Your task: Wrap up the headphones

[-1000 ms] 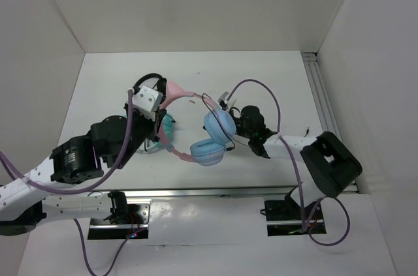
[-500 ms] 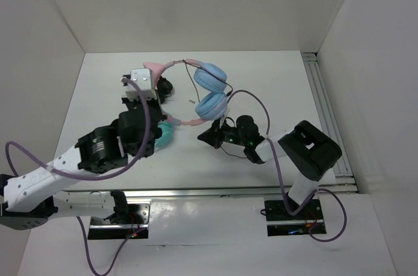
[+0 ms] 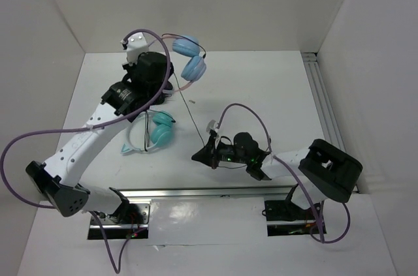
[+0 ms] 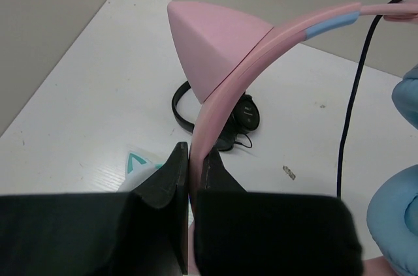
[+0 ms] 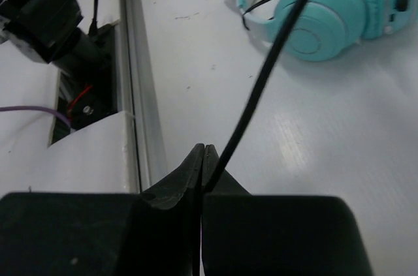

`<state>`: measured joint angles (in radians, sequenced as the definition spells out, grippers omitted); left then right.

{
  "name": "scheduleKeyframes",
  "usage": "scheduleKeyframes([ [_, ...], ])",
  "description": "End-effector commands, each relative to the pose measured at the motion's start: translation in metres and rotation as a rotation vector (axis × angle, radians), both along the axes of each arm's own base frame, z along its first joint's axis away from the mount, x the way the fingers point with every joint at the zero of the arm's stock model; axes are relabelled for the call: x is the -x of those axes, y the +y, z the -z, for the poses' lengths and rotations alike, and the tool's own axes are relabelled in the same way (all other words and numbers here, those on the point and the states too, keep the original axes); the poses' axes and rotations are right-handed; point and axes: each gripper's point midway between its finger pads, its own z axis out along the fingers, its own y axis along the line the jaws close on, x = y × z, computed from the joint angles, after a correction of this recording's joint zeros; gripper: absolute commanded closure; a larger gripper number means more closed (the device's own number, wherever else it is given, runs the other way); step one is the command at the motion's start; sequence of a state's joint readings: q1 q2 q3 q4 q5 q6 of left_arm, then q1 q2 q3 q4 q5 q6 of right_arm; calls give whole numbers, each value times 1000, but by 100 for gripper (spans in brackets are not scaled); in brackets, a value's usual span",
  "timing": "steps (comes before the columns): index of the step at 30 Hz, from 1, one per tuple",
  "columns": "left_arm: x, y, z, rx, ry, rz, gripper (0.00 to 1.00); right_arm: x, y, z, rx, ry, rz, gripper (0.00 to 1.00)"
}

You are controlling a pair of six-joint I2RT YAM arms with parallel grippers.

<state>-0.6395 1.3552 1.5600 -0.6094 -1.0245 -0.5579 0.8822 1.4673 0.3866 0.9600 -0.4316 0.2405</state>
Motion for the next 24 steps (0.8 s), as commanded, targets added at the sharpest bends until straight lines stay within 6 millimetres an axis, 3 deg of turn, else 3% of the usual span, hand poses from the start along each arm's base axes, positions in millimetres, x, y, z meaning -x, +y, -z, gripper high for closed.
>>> scheduleKeyframes([
  [1, -19, -5, -16, 195, -81, 11, 100, 14, 12, -3, 31, -17, -79, 100],
  [5, -29, -10, 9, 219, -22, 35, 100, 22, 35, -3, 79, -27, -138, 100],
  [7, -33, -3, 15, 184, -19, -16, 100, 23, 39, -14, 67, -67, -130, 100],
  [8, -34, -1, 28, 147, 15, -29, 100, 27, 39, -19, 64, -74, -129, 100],
  [9, -35, 6, 35, 132, 28, -51, 100, 22, 36, -35, 41, -108, -93, 100],
  [11, -35, 24, 60, 95, 90, -97, 100, 26, 32, -41, 68, -139, -64, 100],
  [12, -35, 29, 70, 96, 113, -122, 100, 27, 27, -59, 44, -174, -44, 100],
  [14, -28, 36, 90, 89, 176, -155, 100, 26, 19, -67, 78, -215, -8, 100],
  [15, -28, 35, 89, 96, 186, -165, 100, 18, 15, -78, 78, -241, 39, 100],
  [17, -19, 32, 110, 76, 269, -183, 100, 13, 7, -115, 69, -309, 87, 100],
  [18, -16, 34, 112, 75, 280, -189, 100, 9, 3, -106, 110, -313, 102, 100],
  [22, -2, -6, 163, 44, 472, 34, 100, -16, -16, -129, 177, -407, 247, 100],
  [23, 6, -13, 164, 38, 485, 78, 100, -25, -22, -130, 202, -438, 290, 100],
  [24, 24, -27, 178, -9, 530, 140, 100, -38, -33, -130, 234, -453, 380, 100],
])
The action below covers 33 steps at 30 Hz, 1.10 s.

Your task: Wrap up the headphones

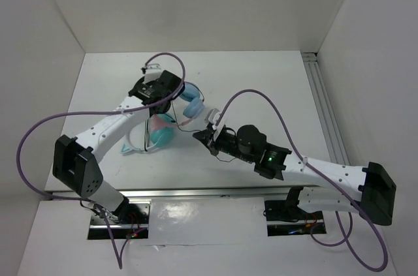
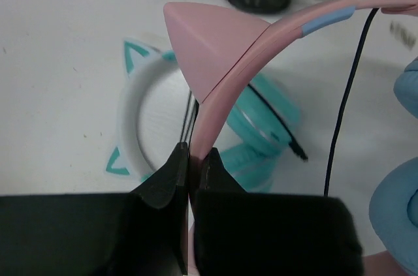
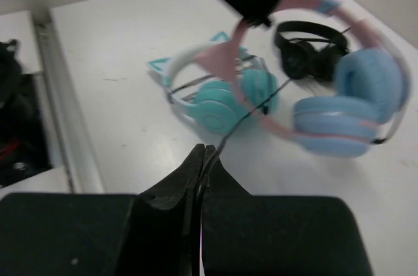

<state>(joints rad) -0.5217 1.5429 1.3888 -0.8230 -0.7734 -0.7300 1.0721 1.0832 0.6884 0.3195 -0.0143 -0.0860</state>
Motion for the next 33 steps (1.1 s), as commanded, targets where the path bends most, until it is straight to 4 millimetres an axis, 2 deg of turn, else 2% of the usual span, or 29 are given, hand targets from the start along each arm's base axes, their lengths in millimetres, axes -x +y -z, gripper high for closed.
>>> scheduleKeyframes([
  [1, 29, -43, 10, 43, 31, 173, 100, -36, -33, -4, 114, -105, 242, 100],
  [2, 45, -57, 7, 31, 37, 249, 100, -41, -38, -4, 131, -124, 281, 100],
  [3, 54, -60, 12, 12, 54, 285, 100, -54, -51, -1, 148, -124, 371, 100],
  [7, 91, -91, 21, -28, 165, 561, 100, -70, -68, -1, 185, -154, 482, 100],
  [9, 115, -99, 28, -87, 225, 653, 100, -75, -73, -8, 178, -166, 515, 100],
  [13, 141, -97, 23, -187, 265, 707, 100, -88, -92, -14, 174, -178, 631, 100],
  [14, 145, -98, 23, -196, 272, 723, 100, -92, -100, -10, 186, -175, 659, 99],
  [16, 158, -106, 18, -184, 265, 790, 100, -102, -109, -7, 199, -170, 695, 97],
  [17, 167, -112, 11, -140, 252, 837, 100, -104, -111, -4, 198, -168, 697, 92],
  [19, 182, -122, 5, -110, 241, 941, 100, -112, -118, -6, 183, -161, 712, 92],
  [21, 195, -135, 0, -21, 230, 1051, 100, -114, -115, 1, 181, -147, 670, 90],
  [22, 199, -133, -13, 11, 180, 1102, 100, -118, -117, 7, 198, -137, 658, 90],
  [23, 201, -132, -18, 38, 158, 1113, 100, -117, -108, 9, 194, -122, 605, 89],
  [25, 201, -128, -33, 56, 103, 1118, 100, -120, -105, 9, 186, -112, 589, 89],
  [26, 201, -126, -49, 90, 55, 1121, 100, -121, -101, 14, 191, -103, 549, 89],
  [27, 200, -122, -56, 89, 33, 1110, 100, -121, -98, 13, 189, -98, 517, 89],
  [28, 198, -121, -64, 97, 7, 1102, 100, -125, -100, 23, 202, -68, 492, 89],
  [29, 197, -119, -79, 112, -32, 1094, 100, -120, -85, 25, 190, -55, 385, 89],
  [32, 185, -113, -105, 103, -118, 1036, 100, -115, -68, 26, 141, -10, 273, 88],
  [33, 180, -112, -124, 128, -174, 1005, 100, -109, -56, 33, 141, 5, 196, 83],
])
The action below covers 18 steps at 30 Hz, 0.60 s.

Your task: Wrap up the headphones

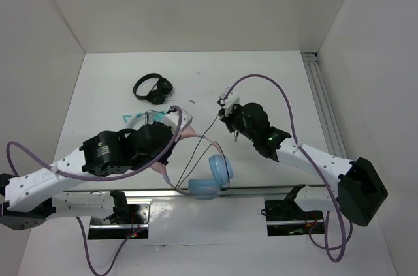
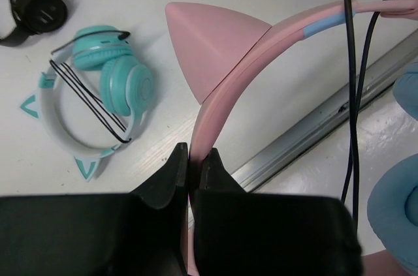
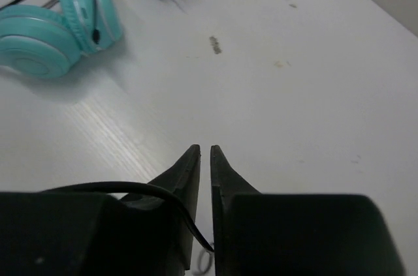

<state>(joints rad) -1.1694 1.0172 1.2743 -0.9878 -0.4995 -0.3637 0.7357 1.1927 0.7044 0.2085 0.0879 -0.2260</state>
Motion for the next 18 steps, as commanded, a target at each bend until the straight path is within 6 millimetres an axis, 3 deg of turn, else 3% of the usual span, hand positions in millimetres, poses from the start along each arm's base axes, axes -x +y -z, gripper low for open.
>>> scheduleKeyframes([
  [1, -15, -5, -64, 175, -131, -61, 100, 15, 48, -22, -154, 19, -242, 79],
  [3, -20, -11, -90, 261, -171, -72, 100, 18, 63, -1, -160, 81, -302, 77],
  [6, -27, -12, -122, 352, -235, -103, 100, 15, 74, 13, -222, 106, -327, 74],
  [7, -32, -9, -127, 353, -264, -128, 100, 15, 80, 31, -223, 145, -339, 73],
  [9, -37, -1, -140, 389, -295, -189, 100, 3, 76, 39, -266, 178, -328, 73],
  [10, -39, 3, -145, 399, -308, -219, 100, 5, 79, 56, -268, 230, -353, 71],
  [11, -43, 12, -152, 409, -335, -274, 100, 2, 79, 60, -285, 234, -361, 71],
  [12, -46, 13, -151, 403, -339, -296, 100, -3, 77, 64, -313, 257, -349, 71],
  [13, -47, 15, -156, 420, -345, -313, 100, 2, 81, 81, -313, 305, -373, 71],
  [18, -48, 18, -160, 435, -351, -335, 100, -2, 91, 101, -382, 371, -392, 71],
])
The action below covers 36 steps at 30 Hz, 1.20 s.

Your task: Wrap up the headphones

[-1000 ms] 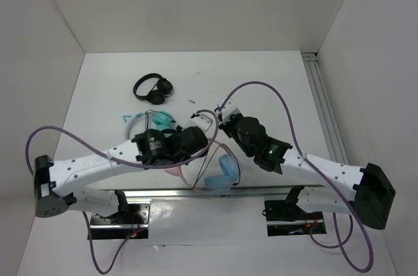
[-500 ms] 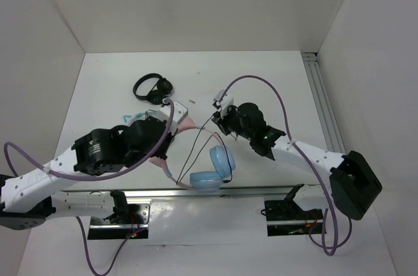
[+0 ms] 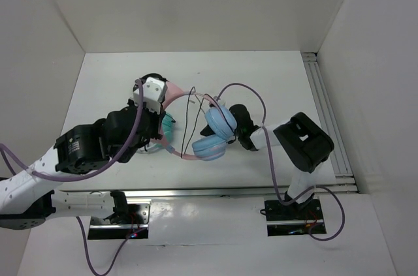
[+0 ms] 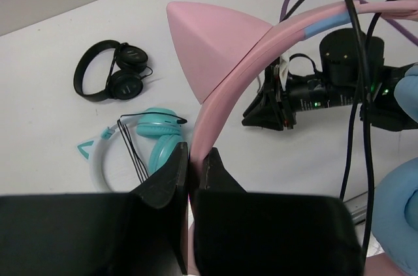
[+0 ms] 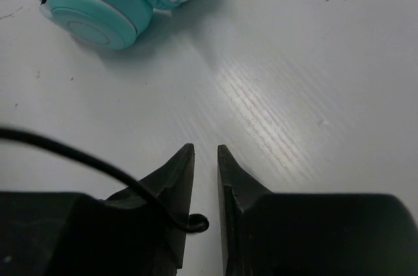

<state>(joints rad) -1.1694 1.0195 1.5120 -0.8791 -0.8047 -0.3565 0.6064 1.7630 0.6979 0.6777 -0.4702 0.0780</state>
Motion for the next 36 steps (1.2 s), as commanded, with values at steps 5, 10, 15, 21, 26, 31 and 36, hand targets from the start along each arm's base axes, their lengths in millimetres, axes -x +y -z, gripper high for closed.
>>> scheduleKeyframes([
  [5, -7, 7, -40, 224, -64, -113, 100, -1, 26, -19, -173, -12, -61, 97],
  [10, -20, 33, -32, 221, -70, -303, 100, 0, 15, -12, -173, 19, 16, 100],
  [15, -68, 56, -18, 230, -58, -517, 100, 37, 5, -16, -146, 18, 66, 100],
  [21, -153, 82, -5, 215, 24, -641, 100, 98, 17, -41, -102, -30, -33, 100],
  [26, -190, 89, 14, 215, 72, -681, 100, 144, 33, -56, -51, -22, -200, 100],
  [31, -201, 101, 48, 79, 99, -769, 100, 174, 45, -103, -77, -81, -282, 100],
  [36, -213, 104, 85, 62, 169, -802, 100, 201, 59, -134, -128, -81, -437, 100],
])
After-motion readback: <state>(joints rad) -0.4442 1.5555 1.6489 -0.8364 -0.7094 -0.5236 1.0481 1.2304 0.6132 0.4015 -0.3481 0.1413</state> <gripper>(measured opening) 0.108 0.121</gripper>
